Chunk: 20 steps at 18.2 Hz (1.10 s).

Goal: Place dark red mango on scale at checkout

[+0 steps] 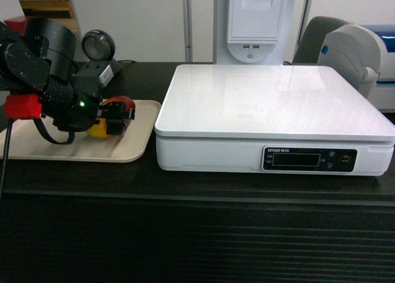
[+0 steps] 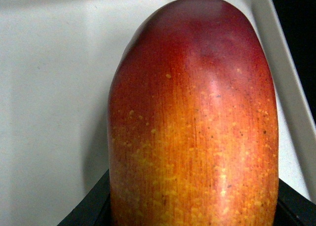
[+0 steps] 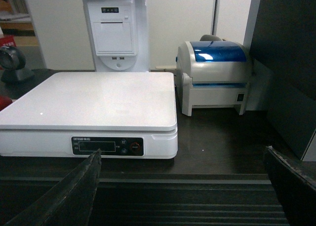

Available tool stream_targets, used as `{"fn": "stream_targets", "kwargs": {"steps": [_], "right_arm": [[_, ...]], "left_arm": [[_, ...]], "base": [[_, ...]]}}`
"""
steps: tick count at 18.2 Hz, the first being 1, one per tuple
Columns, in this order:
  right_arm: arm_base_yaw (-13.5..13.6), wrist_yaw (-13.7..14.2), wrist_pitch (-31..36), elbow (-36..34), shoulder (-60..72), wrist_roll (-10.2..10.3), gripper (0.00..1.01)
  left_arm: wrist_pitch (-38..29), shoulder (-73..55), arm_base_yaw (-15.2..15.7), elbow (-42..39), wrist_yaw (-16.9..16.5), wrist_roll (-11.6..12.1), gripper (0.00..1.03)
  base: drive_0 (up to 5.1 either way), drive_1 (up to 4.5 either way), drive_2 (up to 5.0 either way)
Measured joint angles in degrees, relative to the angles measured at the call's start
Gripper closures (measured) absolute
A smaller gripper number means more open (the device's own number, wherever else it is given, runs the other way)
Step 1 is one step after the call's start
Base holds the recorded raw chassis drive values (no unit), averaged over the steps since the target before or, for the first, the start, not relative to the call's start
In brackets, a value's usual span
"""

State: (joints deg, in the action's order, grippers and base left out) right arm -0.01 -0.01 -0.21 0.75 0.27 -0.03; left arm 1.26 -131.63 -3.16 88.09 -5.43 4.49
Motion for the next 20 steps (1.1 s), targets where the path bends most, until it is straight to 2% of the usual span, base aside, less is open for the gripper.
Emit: {"fn": "stream_targets", "kwargs": {"steps": [3, 5, 7, 9, 11, 14, 16, 20], "right_arm": [[0.0, 0.0, 0.0, 0.0, 0.0, 0.0, 0.03], [0.0, 0.0, 0.0, 0.0, 0.0, 0.0, 0.03], [0.0, 0.0, 0.0, 0.0, 0.0, 0.0, 0.03], [0.0, 0.0, 0.0, 0.0, 0.0, 0.0, 0.03], [0.0, 0.0, 0.0, 0.0, 0.0, 0.0, 0.03], [0.0, 0.0, 0.0, 0.0, 0.0, 0.0, 0.03], [0.0, 0.0, 0.0, 0.0, 0.0, 0.0, 0.03], [0.0, 0.0, 0.0, 0.0, 0.0, 0.0, 0.03]], "left_arm": [[-1.4, 6.8, -0.6, -1.9, 0.1, -0.1, 0.45], [-2.1, 11.1, -2.7, -1.9, -0.1, -1.4, 0.45], [-1.3, 12.5, -6.5, -0.3, 0.1, -4.3, 0.45], [0.6, 11.4, -11.7, 2.4, 0.7, -6.9, 0.45], [2.1, 8.5, -16.5, 6.3, 2.4, -8.8, 0.45], [4.4, 4.9, -21.2, 11.1, 3.4, -10.4, 0.45], [6.9, 1.6, -23.7, 16.0, 4.2, -11.8, 0.45], [11.9, -5.2, -25.9, 25.8, 5.5, -14.6, 0.46]], "base": [[0.0, 0.0, 0.0], [0.0, 0.0, 0.0], [0.0, 0.0, 0.0], [0.0, 0.0, 0.0], [0.0, 0.0, 0.0], [0.0, 0.0, 0.0], [0.0, 0.0, 0.0], [0.0, 0.0, 0.0]]}}
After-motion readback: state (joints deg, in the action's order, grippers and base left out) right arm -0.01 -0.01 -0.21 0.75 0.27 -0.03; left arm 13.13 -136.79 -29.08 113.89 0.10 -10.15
